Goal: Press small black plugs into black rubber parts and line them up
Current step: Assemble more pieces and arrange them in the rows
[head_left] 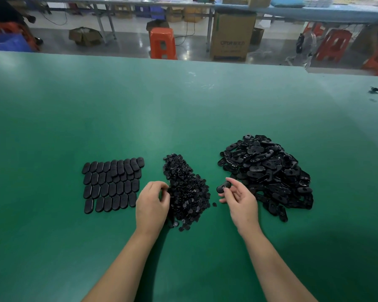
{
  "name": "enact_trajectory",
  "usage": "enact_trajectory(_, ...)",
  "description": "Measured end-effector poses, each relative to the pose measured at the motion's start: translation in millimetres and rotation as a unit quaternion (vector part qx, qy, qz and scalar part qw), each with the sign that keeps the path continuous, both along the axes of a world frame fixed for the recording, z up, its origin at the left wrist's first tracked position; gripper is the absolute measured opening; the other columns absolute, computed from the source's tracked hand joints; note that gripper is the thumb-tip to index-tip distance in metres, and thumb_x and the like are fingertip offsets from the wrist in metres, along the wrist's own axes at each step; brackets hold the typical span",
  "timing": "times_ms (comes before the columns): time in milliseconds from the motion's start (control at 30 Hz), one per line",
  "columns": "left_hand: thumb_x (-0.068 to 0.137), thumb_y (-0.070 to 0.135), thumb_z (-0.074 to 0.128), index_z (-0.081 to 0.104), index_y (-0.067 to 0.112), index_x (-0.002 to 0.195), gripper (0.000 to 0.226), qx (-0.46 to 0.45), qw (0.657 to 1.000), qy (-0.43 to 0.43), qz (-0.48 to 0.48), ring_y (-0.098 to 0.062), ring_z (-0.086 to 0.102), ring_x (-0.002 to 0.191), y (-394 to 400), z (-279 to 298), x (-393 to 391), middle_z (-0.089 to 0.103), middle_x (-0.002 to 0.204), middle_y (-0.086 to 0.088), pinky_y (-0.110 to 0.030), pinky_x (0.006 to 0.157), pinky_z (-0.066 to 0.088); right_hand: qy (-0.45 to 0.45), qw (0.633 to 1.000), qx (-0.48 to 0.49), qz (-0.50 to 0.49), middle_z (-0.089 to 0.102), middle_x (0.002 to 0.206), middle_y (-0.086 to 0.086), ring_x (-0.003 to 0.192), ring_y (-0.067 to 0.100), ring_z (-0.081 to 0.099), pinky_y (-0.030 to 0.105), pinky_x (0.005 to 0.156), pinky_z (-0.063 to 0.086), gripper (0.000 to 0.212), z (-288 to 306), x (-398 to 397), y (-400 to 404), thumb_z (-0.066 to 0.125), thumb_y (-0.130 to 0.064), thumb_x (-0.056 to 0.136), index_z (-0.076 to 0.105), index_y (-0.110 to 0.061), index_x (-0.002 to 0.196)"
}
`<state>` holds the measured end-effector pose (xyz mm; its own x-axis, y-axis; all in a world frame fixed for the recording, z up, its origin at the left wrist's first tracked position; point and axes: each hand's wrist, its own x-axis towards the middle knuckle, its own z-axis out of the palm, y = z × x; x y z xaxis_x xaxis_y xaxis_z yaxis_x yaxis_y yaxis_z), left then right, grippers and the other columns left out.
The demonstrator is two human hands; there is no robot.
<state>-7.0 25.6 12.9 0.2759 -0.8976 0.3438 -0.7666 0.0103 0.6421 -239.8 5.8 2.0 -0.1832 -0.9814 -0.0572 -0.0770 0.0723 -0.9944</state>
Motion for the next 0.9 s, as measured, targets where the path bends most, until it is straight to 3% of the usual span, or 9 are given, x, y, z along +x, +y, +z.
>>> enact_trajectory(167, 0.088, 0.004, 0.069, 0.065, 0.019, 0.103, 0.022, 0.001, 0.993, 0.115, 0.007, 0.0, 0.053, 0.066, 3, 4, -1, 0.063, 0.084, 0.015, -0.008, 0.059, 0.039, -0.01, 1.0, -0.003, -0.006, 0.075, 0.089, -0.004, 0.088, 0.015, 0.075, 0.025, 0.068, 0.06, 0.019, 1, 2, 1, 0.063, -0.002, 0.097, 0.064, -0.02, 0.103)
enact_trajectory(233, 0.088, 0.005, 0.069, 0.069, 0.022, 0.096, 0.019, 0.01, 0.989, 0.145, 0.008, -0.005, 0.052, 0.061, 5, 4, -1, 0.061, 0.073, 0.016, -0.01, 0.057, 0.039, -0.014, 1.0, -0.002, -0.011, 0.076, 0.089, -0.003, 0.089, 0.016, 0.076, 0.025, 0.065, 0.06, 0.012, 1, 2, 0, 0.063, -0.003, 0.097, 0.062, -0.015, 0.098)
enact_trajectory(333, 0.09, 0.008, 0.069, 0.072, 0.03, 0.087, 0.021, 0.043, 0.964, 0.26, 0.025, -0.003, 0.048, 0.053, 9, 3, -6, 0.059, 0.06, 0.013, -0.012, 0.051, 0.038, -0.011, 1.0, -0.001, -0.017, 0.077, 0.089, -0.004, 0.086, 0.015, 0.076, 0.024, 0.062, 0.06, 0.007, 1, 3, 0, 0.067, -0.008, 0.096, 0.062, -0.013, 0.096)
enact_trajectory(500, 0.09, 0.007, 0.069, 0.075, 0.027, 0.088, 0.021, 0.053, 0.922, 0.383, 0.027, -0.005, 0.057, 0.066, 10, 11, -20, 0.071, 0.081, -0.007, -0.016, 0.06, 0.047, 0.003, 1.0, -0.013, -0.009, 0.078, 0.09, -0.003, 0.082, 0.017, 0.076, 0.028, 0.061, 0.059, 0.008, 0, 5, 2, 0.057, -0.012, 0.102, 0.063, -0.015, 0.098)
enact_trajectory(633, 0.09, 0.009, 0.067, 0.075, 0.034, 0.082, 0.027, 0.087, 0.917, 0.39, 0.005, -0.006, 0.05, 0.056, 0, 21, -33, 0.068, 0.067, 0.001, -0.017, 0.051, 0.042, 0.029, 0.999, -0.009, -0.008, 0.077, 0.085, -0.003, 0.076, 0.017, 0.075, 0.03, 0.064, 0.061, 0.014, 0, 4, 3, 0.056, -0.018, 0.103, 0.066, -0.02, 0.093)
enact_trajectory(733, 0.09, 0.01, 0.066, 0.074, 0.032, 0.077, 0.028, 0.116, 0.919, 0.376, -0.015, -0.007, 0.043, 0.049, -8, 24, -48, 0.061, 0.058, 0.01, -0.02, 0.046, 0.037, 0.031, 0.999, -0.01, -0.018, 0.077, 0.081, -0.002, 0.075, 0.014, 0.075, 0.024, 0.061, 0.058, 0.015, -1, 5, 3, 0.059, -0.016, 0.101, 0.068, -0.019, 0.089)
enact_trajectory(900, 0.09, 0.013, 0.068, 0.074, 0.031, 0.082, 0.021, 0.15, 0.941, 0.293, -0.081, 0.001, 0.056, 0.058, -19, 29, -73, 0.072, 0.074, 0.011, -0.012, 0.058, 0.045, 0.002, 1.0, 0.0, -0.021, 0.077, 0.084, 0.001, 0.073, 0.016, 0.074, 0.023, 0.061, 0.058, 0.015, -1, 8, -1, 0.056, -0.005, 0.101, 0.068, -0.015, 0.103)
